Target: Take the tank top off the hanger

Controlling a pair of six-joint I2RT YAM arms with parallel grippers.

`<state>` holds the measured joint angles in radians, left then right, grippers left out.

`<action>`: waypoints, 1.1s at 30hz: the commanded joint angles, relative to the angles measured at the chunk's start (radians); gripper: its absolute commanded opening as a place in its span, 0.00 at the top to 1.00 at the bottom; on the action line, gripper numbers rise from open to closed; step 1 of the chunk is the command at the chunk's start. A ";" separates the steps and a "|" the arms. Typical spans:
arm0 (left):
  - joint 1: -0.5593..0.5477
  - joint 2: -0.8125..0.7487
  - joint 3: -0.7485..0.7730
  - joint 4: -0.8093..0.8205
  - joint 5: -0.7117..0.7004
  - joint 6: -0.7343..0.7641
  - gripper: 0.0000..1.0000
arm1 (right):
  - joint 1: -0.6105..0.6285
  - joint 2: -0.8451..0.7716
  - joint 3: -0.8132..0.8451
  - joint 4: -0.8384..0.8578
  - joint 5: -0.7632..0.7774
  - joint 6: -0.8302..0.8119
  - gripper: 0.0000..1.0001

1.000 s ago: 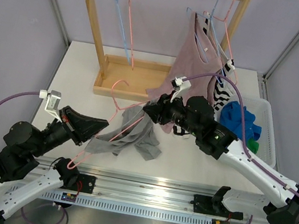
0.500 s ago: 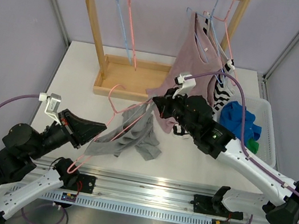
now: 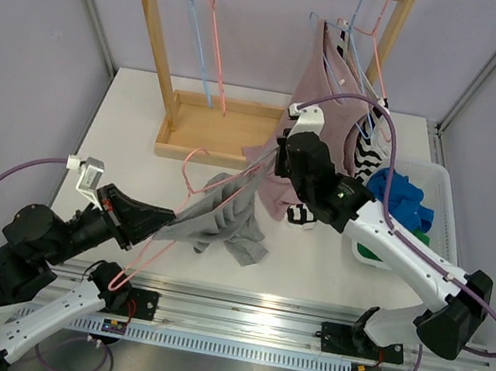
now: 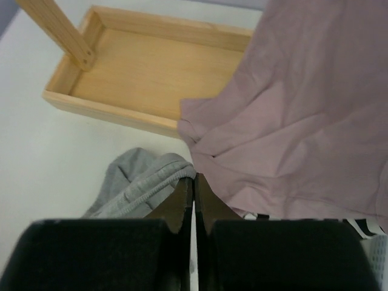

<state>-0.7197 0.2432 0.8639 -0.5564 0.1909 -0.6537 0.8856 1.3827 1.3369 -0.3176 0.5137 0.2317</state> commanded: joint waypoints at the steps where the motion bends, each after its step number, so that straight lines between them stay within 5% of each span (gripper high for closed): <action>1: 0.000 -0.016 0.060 0.032 0.042 0.015 1.00 | -0.034 0.019 0.047 -0.133 0.074 0.067 1.00; 4: 0.000 -0.007 0.083 0.041 0.013 0.031 1.00 | -0.040 -0.014 0.030 -0.140 0.033 0.100 1.00; 8: 0.000 0.011 0.060 0.174 0.030 0.052 1.00 | -0.039 -0.115 -0.047 -0.074 -0.237 0.119 1.00; 15: 0.000 0.067 -0.064 0.735 0.097 0.123 1.00 | -0.040 -0.283 -0.189 0.007 -0.449 0.202 1.00; 20: 0.000 0.245 -0.090 1.152 0.122 0.176 1.00 | -0.036 -0.310 -0.261 0.086 -0.806 0.242 1.00; 26: -0.001 0.516 0.004 1.447 0.090 0.287 1.00 | -0.014 -0.368 -0.356 -0.044 -0.672 0.235 1.00; 33: -0.030 0.706 0.086 1.590 -0.001 0.443 1.00 | -0.014 -0.530 -0.444 -0.124 -0.624 0.278 1.00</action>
<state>-0.7311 0.9279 0.8883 0.8135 0.2592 -0.3206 0.8646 0.9325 0.8898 -0.4267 -0.1364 0.4808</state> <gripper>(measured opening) 0.023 0.011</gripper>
